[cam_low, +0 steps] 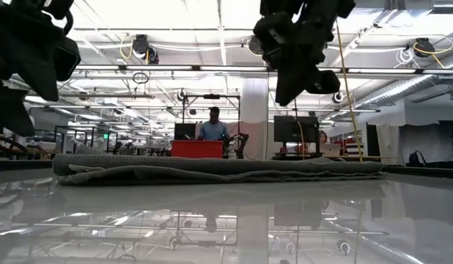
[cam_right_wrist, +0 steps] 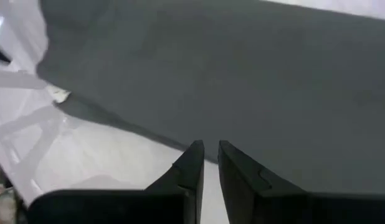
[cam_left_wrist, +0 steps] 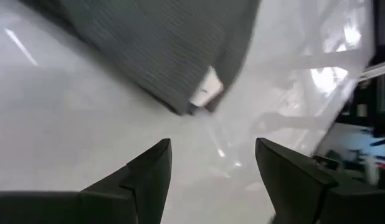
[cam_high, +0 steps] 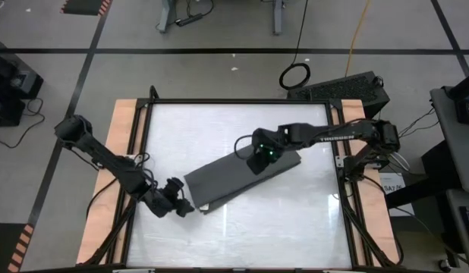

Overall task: Roll towel into tight, uniform cylinder
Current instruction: Roll the gray towel

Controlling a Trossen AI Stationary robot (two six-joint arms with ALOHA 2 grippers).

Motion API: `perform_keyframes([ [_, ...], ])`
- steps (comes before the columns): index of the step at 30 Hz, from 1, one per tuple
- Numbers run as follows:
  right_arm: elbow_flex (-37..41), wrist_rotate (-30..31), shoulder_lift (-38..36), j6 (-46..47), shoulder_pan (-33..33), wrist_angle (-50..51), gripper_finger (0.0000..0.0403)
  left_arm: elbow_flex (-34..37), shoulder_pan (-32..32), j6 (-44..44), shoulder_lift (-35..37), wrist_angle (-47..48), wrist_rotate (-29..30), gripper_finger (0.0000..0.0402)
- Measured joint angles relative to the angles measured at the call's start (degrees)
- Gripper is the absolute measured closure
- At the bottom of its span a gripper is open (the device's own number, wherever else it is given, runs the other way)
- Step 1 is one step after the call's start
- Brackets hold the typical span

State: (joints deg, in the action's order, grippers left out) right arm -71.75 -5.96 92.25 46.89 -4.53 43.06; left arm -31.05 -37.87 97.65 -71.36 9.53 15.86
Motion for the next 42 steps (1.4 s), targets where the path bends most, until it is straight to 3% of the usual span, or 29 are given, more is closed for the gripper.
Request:
perform_keyframes([
  [5,0.00,-0.11,0.00,-1.81,-1.47,-0.65,0.0362,0.00,-0.13,6.69,-5.59,-1.49,-0.12,0.0166],
  [13,0.00,-0.13,0.00,-3.64,-1.49,-1.24,0.0362,0.00,-0.01,9.52,-7.31,-2.20,6.08,0.0185],
  [20,0.00,-3.14,0.00,-2.63,1.70,-9.91,0.0362,0.00,1.35,6.37,-7.90,-2.30,6.00,0.0282],
  [25,-0.07,-0.26,1.39,2.02,5.61,-15.74,0.0362,0.02,3.42,4.90,-10.36,-6.51,4.57,0.0374],
  [27,-0.07,-0.35,2.56,4.05,6.95,-17.59,0.0362,0.04,3.92,4.10,-11.02,-9.50,4.33,0.0393],
  [37,0.02,-1.34,7.61,10.78,15.60,-25.85,0.0362,0.02,3.98,3.84,-6.51,-13.62,4.23,0.0398],
  [42,-0.07,3.04,11.67,10.74,20.36,-35.03,0.0364,0.00,4.15,3.45,-4.54,-13.87,6.96,0.0399],
])
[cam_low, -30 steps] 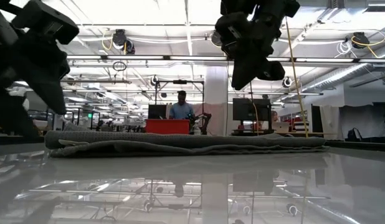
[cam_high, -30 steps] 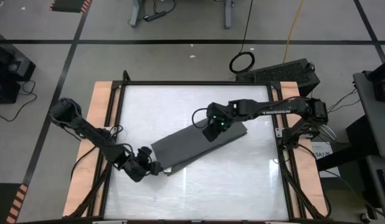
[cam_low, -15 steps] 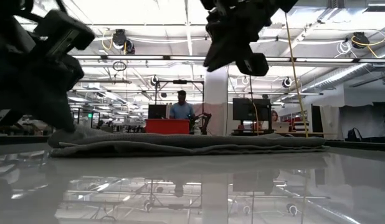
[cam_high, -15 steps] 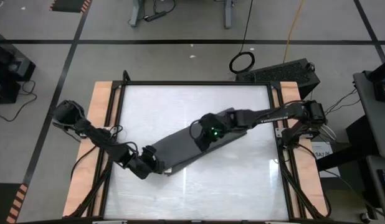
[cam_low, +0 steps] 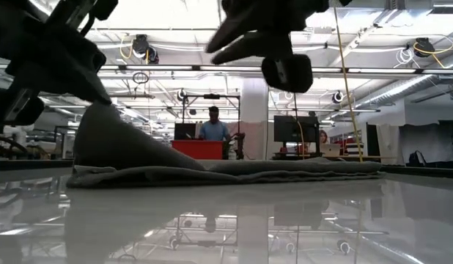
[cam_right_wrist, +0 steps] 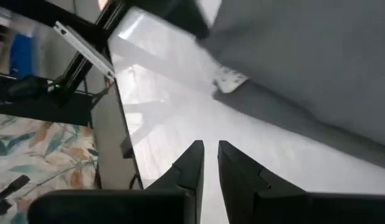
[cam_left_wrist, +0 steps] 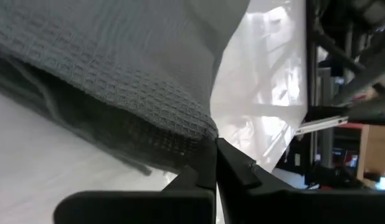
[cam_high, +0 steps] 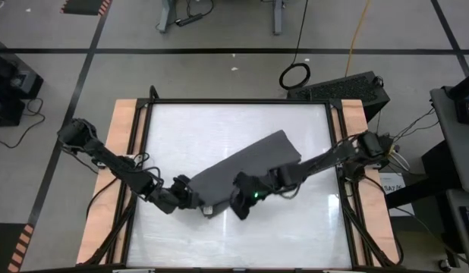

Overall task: Roll towel into tight, uniform cylinder
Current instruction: Roll the gray towel

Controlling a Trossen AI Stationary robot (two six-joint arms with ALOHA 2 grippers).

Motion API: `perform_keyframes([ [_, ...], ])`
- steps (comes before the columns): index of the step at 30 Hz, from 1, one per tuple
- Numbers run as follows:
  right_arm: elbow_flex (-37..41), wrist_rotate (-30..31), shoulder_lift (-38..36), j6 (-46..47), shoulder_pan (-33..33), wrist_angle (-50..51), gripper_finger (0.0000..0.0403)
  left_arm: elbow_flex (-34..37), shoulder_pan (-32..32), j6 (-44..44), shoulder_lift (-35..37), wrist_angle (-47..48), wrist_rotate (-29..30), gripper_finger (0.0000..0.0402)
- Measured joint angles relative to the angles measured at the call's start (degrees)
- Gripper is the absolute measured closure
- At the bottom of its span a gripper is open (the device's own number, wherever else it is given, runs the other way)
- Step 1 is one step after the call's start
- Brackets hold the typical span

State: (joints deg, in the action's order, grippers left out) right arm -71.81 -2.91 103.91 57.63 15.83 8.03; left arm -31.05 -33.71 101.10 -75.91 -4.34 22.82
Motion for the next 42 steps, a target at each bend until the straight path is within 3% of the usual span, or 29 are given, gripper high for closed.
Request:
perform_keyframes([
  [9,-0.01,-0.36,11.50,4.00,1.96,-10.37,0.0396,-0.02,0.04,-2.53,-0.01,-7.83,2.26,0.0399],
  [16,-0.02,0.06,16.71,8.66,1.45,-14.31,0.0402,-0.02,-0.02,-3.07,-0.01,-7.04,2.24,0.0400],
  [27,0.00,0.22,16.48,8.98,0.66,-15.82,0.0402,-0.02,-0.02,-4.02,-0.10,-0.66,2.28,0.0400],
  [37,0.00,3.33,16.44,11.21,-0.06,-13.74,0.0403,-0.02,-0.04,-3.93,-0.08,-3.20,2.71,0.0400],
  [42,-0.03,5.40,16.94,14.65,-0.38,-10.64,0.0403,-0.01,-0.10,-4.09,-0.08,-11.46,2.77,0.0400],
])
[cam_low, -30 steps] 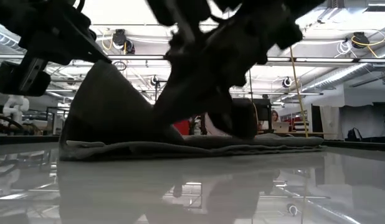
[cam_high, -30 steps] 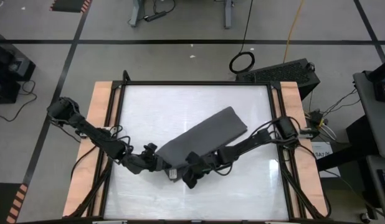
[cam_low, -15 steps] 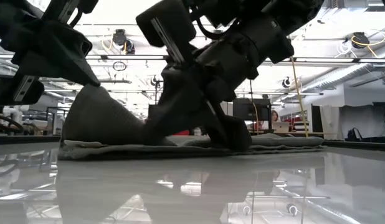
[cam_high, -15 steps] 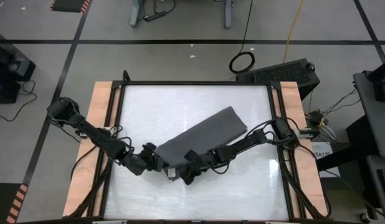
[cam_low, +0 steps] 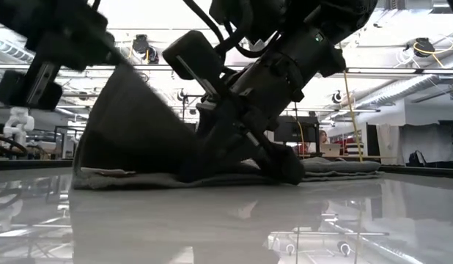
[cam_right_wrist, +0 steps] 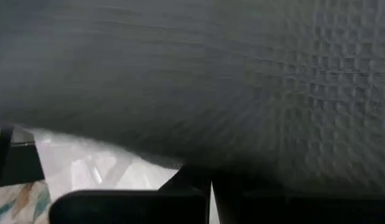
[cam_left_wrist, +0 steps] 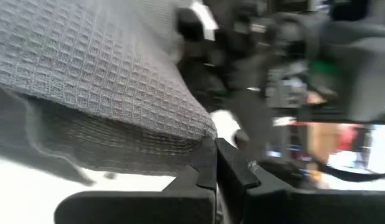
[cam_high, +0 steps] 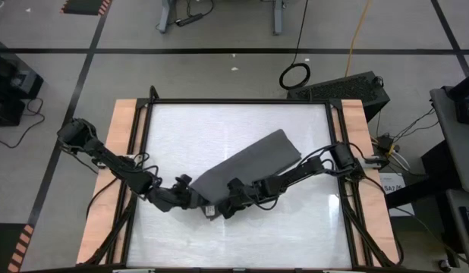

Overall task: Roll towel into tight, uniform cylinder
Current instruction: Roll the gray towel

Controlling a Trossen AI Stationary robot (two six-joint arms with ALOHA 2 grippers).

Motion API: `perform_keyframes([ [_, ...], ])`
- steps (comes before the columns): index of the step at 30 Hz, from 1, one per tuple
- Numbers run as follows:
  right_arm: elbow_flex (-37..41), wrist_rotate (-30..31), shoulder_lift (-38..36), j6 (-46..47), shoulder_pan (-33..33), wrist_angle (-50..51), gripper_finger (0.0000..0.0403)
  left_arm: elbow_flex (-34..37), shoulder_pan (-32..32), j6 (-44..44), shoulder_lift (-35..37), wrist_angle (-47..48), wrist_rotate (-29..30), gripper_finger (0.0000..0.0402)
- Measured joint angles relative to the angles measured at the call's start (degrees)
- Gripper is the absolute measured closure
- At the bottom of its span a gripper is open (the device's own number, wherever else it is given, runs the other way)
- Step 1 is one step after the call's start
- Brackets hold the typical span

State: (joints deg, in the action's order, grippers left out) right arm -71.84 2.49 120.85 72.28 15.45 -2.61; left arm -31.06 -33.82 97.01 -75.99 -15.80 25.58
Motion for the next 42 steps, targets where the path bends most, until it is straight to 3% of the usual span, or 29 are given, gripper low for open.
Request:
perform_keyframes([
  [16,-0.10,0.36,0.69,2.02,-0.51,0.57,0.0403,-0.01,-3.01,7.70,-4.46,1.96,-0.07,0.0400],
  [21,-0.10,0.35,0.75,2.05,-0.51,0.59,0.0403,0.01,-3.00,13.18,-6.35,-3.05,-0.04,0.0395],
  [24,-0.07,0.32,0.75,2.05,-0.51,0.62,0.0403,0.00,-3.09,12.22,-6.40,-6.68,0.19,0.0392],
  [32,-0.02,-0.09,0.80,2.23,-0.96,0.62,0.0403,-0.01,-3.09,14.19,-7.32,5.18,-2.65,0.0388],
  [42,0.16,-3.19,-1.81,2.15,-1.41,2.77,0.0403,-0.03,-3.09,13.50,-7.52,-2.10,-2.73,0.0308],
])
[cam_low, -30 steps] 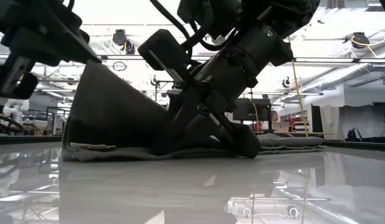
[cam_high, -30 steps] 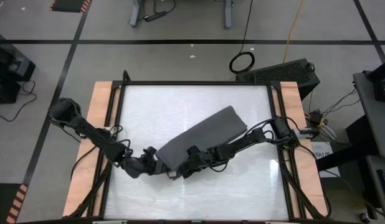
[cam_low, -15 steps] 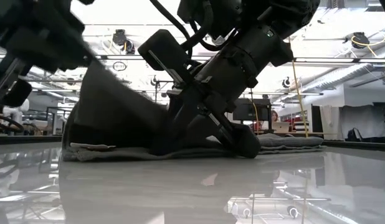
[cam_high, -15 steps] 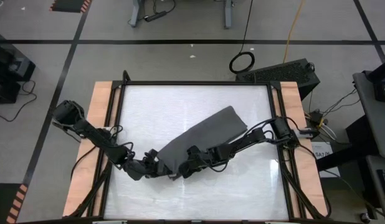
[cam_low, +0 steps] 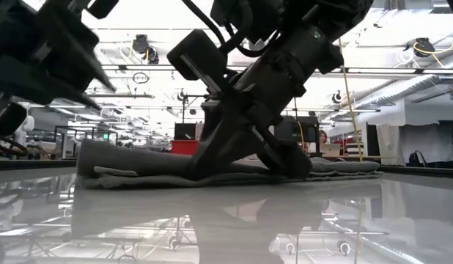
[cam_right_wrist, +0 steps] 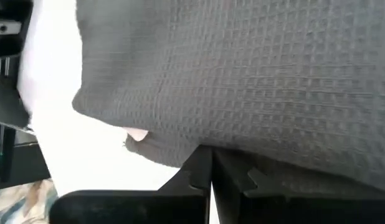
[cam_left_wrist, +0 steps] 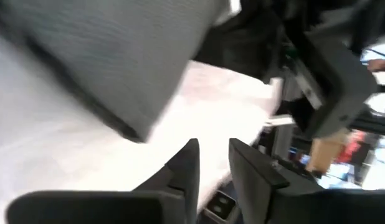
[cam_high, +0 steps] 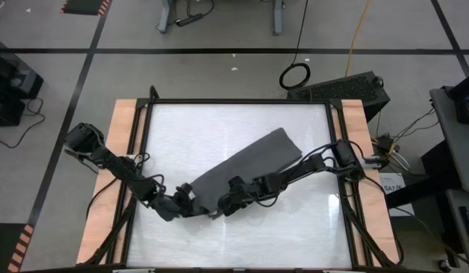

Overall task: Roll towel into tight, uniform cylinder
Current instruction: Roll the gray towel

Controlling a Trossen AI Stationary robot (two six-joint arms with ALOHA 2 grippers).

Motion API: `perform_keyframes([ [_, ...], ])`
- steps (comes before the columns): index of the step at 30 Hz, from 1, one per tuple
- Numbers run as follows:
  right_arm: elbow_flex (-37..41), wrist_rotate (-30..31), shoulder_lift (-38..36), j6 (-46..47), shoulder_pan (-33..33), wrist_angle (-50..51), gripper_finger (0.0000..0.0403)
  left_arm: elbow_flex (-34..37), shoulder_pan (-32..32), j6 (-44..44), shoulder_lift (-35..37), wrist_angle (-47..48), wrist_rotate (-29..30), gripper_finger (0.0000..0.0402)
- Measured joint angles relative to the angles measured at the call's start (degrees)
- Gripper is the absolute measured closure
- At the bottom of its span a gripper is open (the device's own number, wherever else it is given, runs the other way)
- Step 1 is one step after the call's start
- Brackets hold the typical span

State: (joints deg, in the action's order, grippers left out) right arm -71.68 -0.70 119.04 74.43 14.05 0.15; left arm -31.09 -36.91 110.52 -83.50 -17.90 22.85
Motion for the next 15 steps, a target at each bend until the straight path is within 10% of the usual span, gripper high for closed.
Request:
perform_keyframes([
  [10,0.00,-4.48,-0.43,-0.98,-0.53,0.36,0.0403,-0.02,0.42,-6.34,3.52,0.02,0.02,0.0254],
  [15,0.00,-9.48,-0.47,-2.32,-0.10,0.43,0.0403,-0.04,2.19,-9.42,8.52,16.41,-3.96,0.0253],
])
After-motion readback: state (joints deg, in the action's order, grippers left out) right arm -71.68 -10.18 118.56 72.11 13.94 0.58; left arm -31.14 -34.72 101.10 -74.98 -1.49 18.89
